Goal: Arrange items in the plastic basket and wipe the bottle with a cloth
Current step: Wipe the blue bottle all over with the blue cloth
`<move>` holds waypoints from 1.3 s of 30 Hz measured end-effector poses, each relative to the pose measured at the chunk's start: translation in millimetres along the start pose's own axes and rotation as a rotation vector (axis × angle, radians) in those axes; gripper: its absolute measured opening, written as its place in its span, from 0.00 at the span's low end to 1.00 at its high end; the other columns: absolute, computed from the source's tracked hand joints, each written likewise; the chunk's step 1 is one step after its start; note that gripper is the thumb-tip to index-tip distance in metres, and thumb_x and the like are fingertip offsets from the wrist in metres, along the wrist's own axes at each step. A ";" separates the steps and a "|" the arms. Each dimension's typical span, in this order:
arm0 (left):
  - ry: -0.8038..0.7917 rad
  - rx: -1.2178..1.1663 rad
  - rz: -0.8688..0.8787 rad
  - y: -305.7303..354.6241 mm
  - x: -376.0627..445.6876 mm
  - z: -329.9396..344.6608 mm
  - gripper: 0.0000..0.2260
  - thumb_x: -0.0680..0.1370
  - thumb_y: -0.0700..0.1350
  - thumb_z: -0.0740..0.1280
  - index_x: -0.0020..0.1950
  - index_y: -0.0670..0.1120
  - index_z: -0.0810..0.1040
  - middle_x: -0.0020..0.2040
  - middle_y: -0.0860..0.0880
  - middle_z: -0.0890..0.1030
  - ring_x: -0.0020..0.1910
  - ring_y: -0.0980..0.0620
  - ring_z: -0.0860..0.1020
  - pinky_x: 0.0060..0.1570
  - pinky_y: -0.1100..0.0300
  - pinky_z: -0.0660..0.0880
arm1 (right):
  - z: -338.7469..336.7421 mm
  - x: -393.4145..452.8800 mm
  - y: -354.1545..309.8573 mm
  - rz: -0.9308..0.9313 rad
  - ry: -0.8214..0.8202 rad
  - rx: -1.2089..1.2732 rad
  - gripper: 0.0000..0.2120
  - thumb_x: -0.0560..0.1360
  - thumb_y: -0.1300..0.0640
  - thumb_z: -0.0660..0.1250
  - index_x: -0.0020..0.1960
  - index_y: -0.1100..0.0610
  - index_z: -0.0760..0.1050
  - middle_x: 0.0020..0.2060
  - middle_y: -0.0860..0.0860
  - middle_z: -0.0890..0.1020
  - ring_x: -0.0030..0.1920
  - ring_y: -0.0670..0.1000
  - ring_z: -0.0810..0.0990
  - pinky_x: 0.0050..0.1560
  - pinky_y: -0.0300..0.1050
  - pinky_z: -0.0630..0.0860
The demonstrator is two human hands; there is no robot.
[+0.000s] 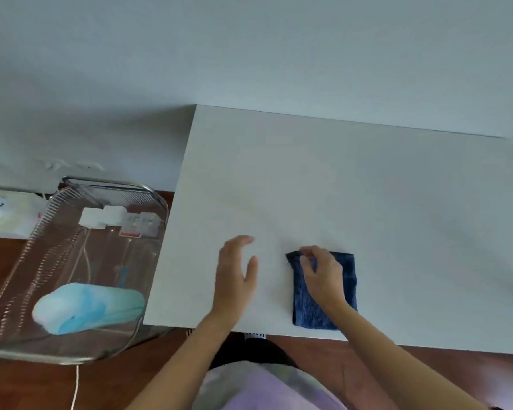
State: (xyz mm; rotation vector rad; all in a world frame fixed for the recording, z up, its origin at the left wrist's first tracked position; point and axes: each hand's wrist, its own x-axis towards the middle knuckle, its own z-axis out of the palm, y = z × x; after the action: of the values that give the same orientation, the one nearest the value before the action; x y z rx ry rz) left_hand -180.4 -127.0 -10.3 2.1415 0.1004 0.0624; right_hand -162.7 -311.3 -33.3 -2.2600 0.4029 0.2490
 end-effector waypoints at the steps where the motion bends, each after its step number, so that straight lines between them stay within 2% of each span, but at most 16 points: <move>1: -0.139 0.027 -0.005 4.3 1.4 21.4 0.17 0.80 0.36 0.64 0.69 0.41 0.72 0.67 0.47 0.74 0.68 0.51 0.70 0.70 0.57 0.66 | -8.4 -2.0 16.3 0.026 0.060 -0.094 0.13 0.77 0.60 0.64 0.61 0.54 0.76 0.56 0.50 0.77 0.59 0.54 0.73 0.59 0.44 0.70; 4: -0.412 0.140 0.026 11.1 5.5 74.0 0.24 0.81 0.39 0.61 0.77 0.43 0.62 0.78 0.46 0.62 0.78 0.49 0.59 0.77 0.58 0.57 | -23.4 -8.9 48.7 0.203 0.099 -0.302 0.26 0.75 0.58 0.67 0.71 0.55 0.64 0.68 0.57 0.64 0.65 0.61 0.65 0.66 0.56 0.65; 8: -0.609 0.380 0.101 9.6 9.2 111.9 0.29 0.81 0.42 0.62 0.80 0.44 0.53 0.81 0.44 0.53 0.80 0.45 0.52 0.78 0.52 0.53 | -25.9 -12.3 64.9 0.361 0.101 -0.153 0.35 0.74 0.57 0.70 0.74 0.58 0.55 0.69 0.62 0.63 0.66 0.63 0.66 0.64 0.58 0.68; 10: -0.636 0.455 0.124 5.6 9.0 118.9 0.31 0.80 0.43 0.64 0.80 0.44 0.53 0.81 0.44 0.53 0.80 0.44 0.52 0.78 0.52 0.53 | -27.3 -8.1 66.7 0.399 0.084 -0.103 0.29 0.73 0.57 0.70 0.70 0.61 0.62 0.62 0.61 0.72 0.63 0.62 0.71 0.59 0.55 0.72; 12: -0.610 0.486 0.136 2.3 11.0 120.9 0.32 0.79 0.43 0.66 0.79 0.45 0.54 0.79 0.45 0.56 0.78 0.44 0.55 0.76 0.52 0.57 | -28.9 -3.8 64.6 0.385 0.085 -0.123 0.11 0.72 0.59 0.68 0.52 0.62 0.72 0.44 0.57 0.78 0.49 0.61 0.77 0.41 0.48 0.72; 14: -0.590 0.463 0.112 0.8 16.0 118.8 0.34 0.77 0.44 0.69 0.79 0.45 0.56 0.76 0.45 0.61 0.74 0.44 0.61 0.72 0.53 0.64 | -29.2 -2.3 58.4 0.332 0.080 -0.108 0.07 0.71 0.61 0.65 0.39 0.62 0.68 0.33 0.56 0.75 0.38 0.58 0.73 0.30 0.44 0.64; 16: -0.628 0.404 0.039 1.8 23.5 111.9 0.38 0.75 0.45 0.72 0.79 0.46 0.54 0.73 0.44 0.62 0.71 0.43 0.63 0.68 0.52 0.68 | -30.8 -4.0 46.1 0.292 0.023 -0.034 0.04 0.72 0.62 0.62 0.42 0.63 0.71 0.36 0.58 0.78 0.36 0.56 0.73 0.31 0.42 0.67; 19: -0.730 0.290 -0.077 4.1 34.2 91.9 0.43 0.72 0.47 0.75 0.80 0.48 0.52 0.73 0.43 0.60 0.73 0.43 0.59 0.70 0.50 0.66 | -34.3 -7.7 22.6 0.224 -0.122 0.029 0.05 0.72 0.63 0.60 0.47 0.60 0.73 0.40 0.59 0.80 0.40 0.58 0.76 0.38 0.50 0.73; 22: -0.784 0.114 -0.135 4.0 38.6 57.1 0.37 0.71 0.46 0.76 0.77 0.49 0.63 0.74 0.46 0.62 0.73 0.45 0.61 0.70 0.50 0.64 | -37.4 -11.6 -6.2 0.130 -0.201 0.035 0.05 0.72 0.63 0.61 0.46 0.56 0.74 0.40 0.57 0.81 0.41 0.58 0.77 0.40 0.51 0.75; 25: -0.739 -0.065 -0.168 -1.6 35.5 10.9 0.20 0.73 0.46 0.75 0.63 0.47 0.75 0.64 0.50 0.76 0.66 0.51 0.71 0.62 0.56 0.66 | -39.8 -18.3 -36.3 0.121 -0.301 0.262 0.09 0.74 0.63 0.64 0.50 0.52 0.79 0.43 0.54 0.84 0.46 0.57 0.82 0.44 0.51 0.80; 27: -0.672 -0.141 -0.202 -4.0 29.5 -21.4 0.12 0.74 0.46 0.74 0.55 0.48 0.76 0.56 0.51 0.81 0.60 0.52 0.76 0.62 0.55 0.70 | -39.5 -22.7 -56.2 0.136 -0.514 0.556 0.09 0.77 0.61 0.64 0.54 0.55 0.81 0.49 0.55 0.86 0.52 0.59 0.83 0.44 0.47 0.82; 29: -0.595 -0.145 -0.193 -6.9 21.4 -53.8 0.11 0.74 0.46 0.73 0.52 0.48 0.75 0.51 0.53 0.80 0.55 0.52 0.78 0.60 0.56 0.73 | -31.6 -29.1 -75.8 0.169 -0.747 0.761 0.13 0.77 0.58 0.63 0.60 0.59 0.79 0.56 0.59 0.83 0.57 0.61 0.82 0.49 0.48 0.82; 31: -0.514 -0.104 -0.137 -10.8 12.1 -86.0 0.12 0.75 0.46 0.73 0.53 0.46 0.75 0.51 0.50 0.81 0.52 0.51 0.78 0.52 0.59 0.73 | -13.7 -36.6 -93.8 0.148 -0.846 0.730 0.15 0.75 0.59 0.65 0.60 0.61 0.78 0.57 0.62 0.82 0.57 0.61 0.81 0.50 0.48 0.81; 33: -0.434 -0.021 -0.044 -14.5 0.9 -118.6 0.14 0.74 0.46 0.73 0.56 0.45 0.74 0.52 0.47 0.81 0.51 0.49 0.77 0.50 0.57 0.74 | 9.7 -46.6 -110.3 0.138 -0.819 0.666 0.13 0.72 0.60 0.67 0.55 0.62 0.81 0.54 0.62 0.83 0.54 0.60 0.83 0.45 0.45 0.82; 35: -0.334 0.056 0.055 -20.0 -14.5 -153.8 0.18 0.74 0.46 0.73 0.61 0.47 0.73 0.57 0.48 0.78 0.55 0.52 0.76 0.54 0.58 0.73 | 34.5 -60.3 -126.7 0.153 -0.761 0.678 0.14 0.71 0.60 0.68 0.54 0.65 0.80 0.51 0.63 0.84 0.51 0.60 0.84 0.41 0.44 0.82; 39: 0.002 0.031 0.202 -56.1 -49.5 -243.0 0.24 0.73 0.50 0.74 0.66 0.51 0.71 0.64 0.55 0.75 0.63 0.62 0.72 0.63 0.73 0.67 | 83.7 -91.8 -154.3 0.274 -0.627 0.865 0.18 0.70 0.58 0.67 0.56 0.67 0.77 0.49 0.60 0.85 0.46 0.56 0.85 0.37 0.46 0.81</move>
State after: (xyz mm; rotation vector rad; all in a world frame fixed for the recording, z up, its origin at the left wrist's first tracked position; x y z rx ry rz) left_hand -252.8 101.8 73.9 2.1760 -0.1144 0.1815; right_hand -195.7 -133.3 46.9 -1.1954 0.3772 0.7387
